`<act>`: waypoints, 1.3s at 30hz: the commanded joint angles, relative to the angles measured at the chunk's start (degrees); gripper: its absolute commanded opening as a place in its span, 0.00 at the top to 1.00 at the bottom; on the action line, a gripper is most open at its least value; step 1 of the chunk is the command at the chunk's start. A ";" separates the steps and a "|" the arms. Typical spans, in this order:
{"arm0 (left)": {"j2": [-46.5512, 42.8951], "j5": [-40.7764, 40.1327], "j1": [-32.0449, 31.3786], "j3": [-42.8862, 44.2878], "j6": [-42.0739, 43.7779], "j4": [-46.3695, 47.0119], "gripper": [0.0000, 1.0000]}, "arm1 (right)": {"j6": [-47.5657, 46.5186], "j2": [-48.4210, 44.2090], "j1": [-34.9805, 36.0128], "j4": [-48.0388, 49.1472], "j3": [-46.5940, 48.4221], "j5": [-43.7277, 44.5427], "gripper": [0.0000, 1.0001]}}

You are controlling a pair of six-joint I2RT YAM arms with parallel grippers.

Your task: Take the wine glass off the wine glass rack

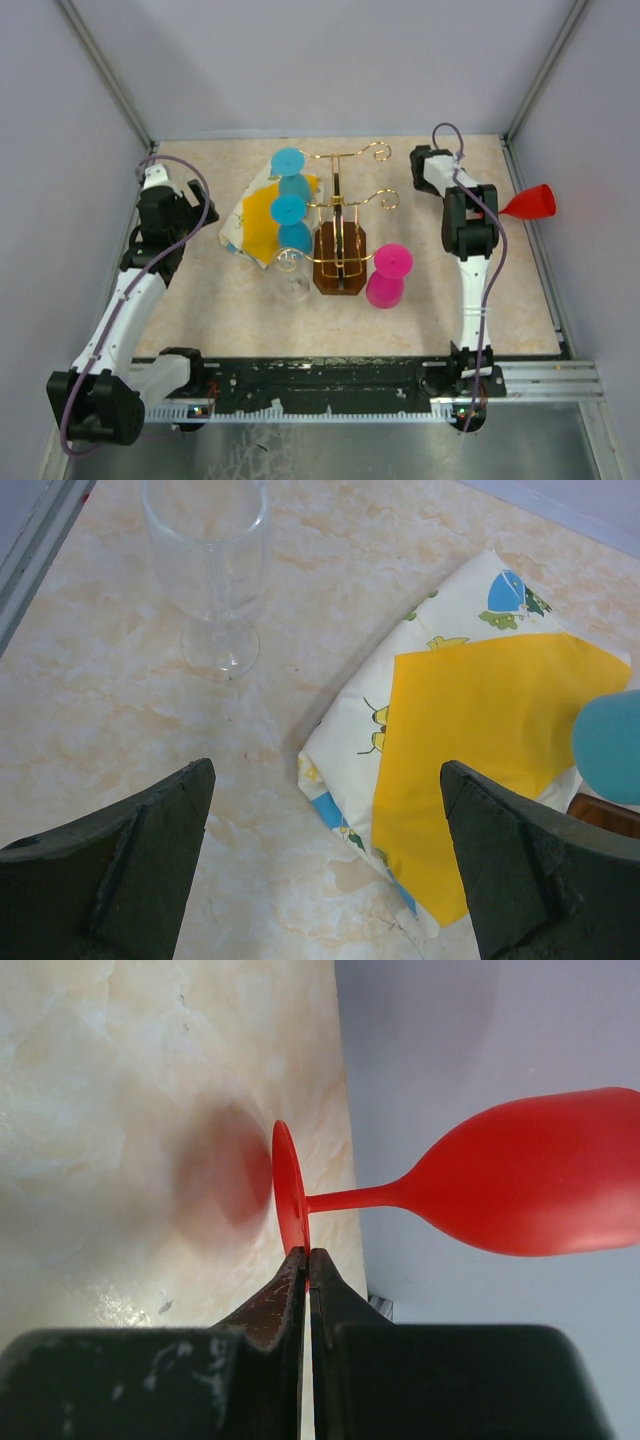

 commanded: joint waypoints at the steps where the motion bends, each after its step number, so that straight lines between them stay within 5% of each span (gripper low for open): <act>1: -0.52 -0.22 -0.43 1.78 0.85 0.12 0.00 | 1.09 -0.13 0.10 1.47 -1.03 1.52 1.00; 31: -0.13 -0.80 -0.93 2.28 1.40 -0.45 0.00 | 2.92 0.41 1.74 4.22 -3.72 -11.41 1.00; 39: -0.26 -0.46 -0.92 2.03 1.25 -0.62 0.00 | 2.81 -2.52 1.77 8.10 -7.09 -17.13 0.74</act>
